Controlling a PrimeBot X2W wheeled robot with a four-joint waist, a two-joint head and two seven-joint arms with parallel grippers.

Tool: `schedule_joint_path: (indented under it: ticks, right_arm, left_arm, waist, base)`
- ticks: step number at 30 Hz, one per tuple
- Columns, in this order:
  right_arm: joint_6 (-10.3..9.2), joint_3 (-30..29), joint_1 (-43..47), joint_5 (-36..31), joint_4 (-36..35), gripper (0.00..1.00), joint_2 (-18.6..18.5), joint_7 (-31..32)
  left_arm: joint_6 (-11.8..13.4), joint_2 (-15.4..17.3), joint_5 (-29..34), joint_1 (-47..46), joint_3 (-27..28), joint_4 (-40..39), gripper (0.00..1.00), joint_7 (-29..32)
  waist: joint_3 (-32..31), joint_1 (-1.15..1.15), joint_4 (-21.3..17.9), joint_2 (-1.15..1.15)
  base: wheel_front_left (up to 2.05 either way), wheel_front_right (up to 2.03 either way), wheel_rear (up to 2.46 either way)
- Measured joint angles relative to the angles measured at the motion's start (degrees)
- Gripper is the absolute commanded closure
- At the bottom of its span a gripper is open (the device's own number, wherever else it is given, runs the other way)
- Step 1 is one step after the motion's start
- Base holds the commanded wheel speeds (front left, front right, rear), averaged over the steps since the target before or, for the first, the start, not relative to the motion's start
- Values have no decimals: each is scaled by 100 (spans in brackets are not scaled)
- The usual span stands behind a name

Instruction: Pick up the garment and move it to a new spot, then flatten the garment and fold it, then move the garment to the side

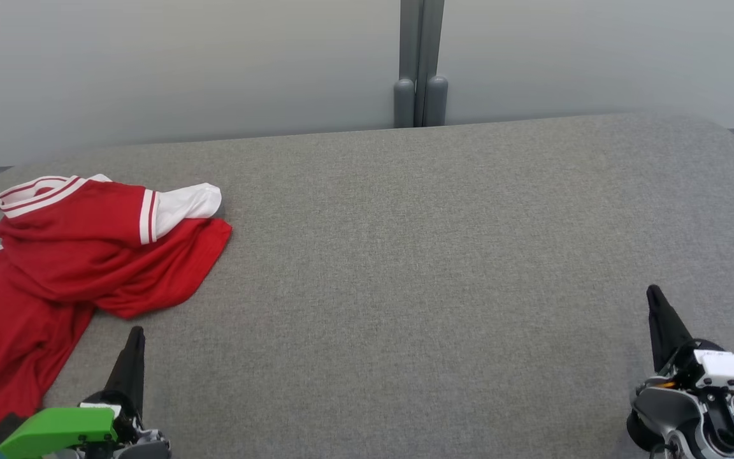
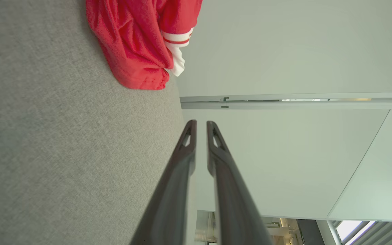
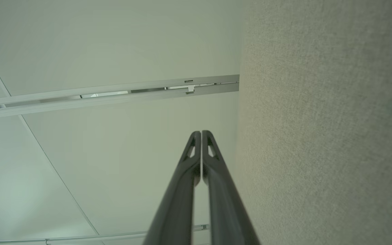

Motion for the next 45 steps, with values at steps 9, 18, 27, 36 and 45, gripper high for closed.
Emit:
schedule_joint_path:
  ticks: [9, 18, 27, 36, 45]
  right_arm:
    - [-2, 48, 129, -83, -3, 0, 41, -118]
    - [-3, 253, 131, -784, -107, 0, -146, -313]
    - [-22, 372, 131, -1604, -282, 0, -224, -456]
    - [-109, 606, 131, -2628, -498, 0, -327, -623]
    - [-255, 848, 137, -3573, -631, 0, -405, -773]
  left_arm:
    - [1, -52, 102, 130, -75, 22, 0, -87]
    - [1, -18, 527, 130, -253, -24, 0, -321]
    - [3, 62, 1042, 130, -405, -32, 0, -464]
    - [219, 148, 2018, 127, -501, -131, 0, -656]
    - [400, 170, 3070, 123, -635, -354, 0, -816]
  waist:
    - [2, 0, 0, 0]
    - [12, 0, 1, 0]
    - [23, 0, 1, 0]
    - [35, 0, -3, 0]
    - [44, 0, -2, 0]
  base:
    - [0, 0, 0]
    - [0, 0, 0]
    - [0, 0, 0]
    - [0, 0, 0]
    - [0, 0, 0]
